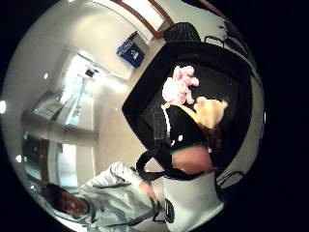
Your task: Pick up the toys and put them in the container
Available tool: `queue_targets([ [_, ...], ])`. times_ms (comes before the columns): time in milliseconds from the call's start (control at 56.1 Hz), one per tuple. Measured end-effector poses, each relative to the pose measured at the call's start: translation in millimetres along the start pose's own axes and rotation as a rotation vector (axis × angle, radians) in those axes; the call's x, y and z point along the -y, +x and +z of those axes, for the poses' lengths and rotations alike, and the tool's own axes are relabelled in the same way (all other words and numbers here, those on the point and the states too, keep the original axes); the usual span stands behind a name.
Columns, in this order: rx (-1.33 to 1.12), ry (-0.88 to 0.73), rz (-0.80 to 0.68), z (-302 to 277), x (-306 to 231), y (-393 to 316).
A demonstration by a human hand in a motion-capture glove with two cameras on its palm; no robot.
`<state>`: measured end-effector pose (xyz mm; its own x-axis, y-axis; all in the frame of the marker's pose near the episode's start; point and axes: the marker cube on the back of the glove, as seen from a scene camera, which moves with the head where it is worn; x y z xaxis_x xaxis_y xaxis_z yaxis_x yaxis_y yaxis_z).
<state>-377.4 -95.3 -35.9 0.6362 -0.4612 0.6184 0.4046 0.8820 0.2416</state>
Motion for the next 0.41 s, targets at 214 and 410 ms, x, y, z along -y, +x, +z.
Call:
queue_targets([
  [214,-0.087,-0.001,0.026,-28,-34,31],
  [410,-0.159,0.012,0.051,-67,-91,75],
])
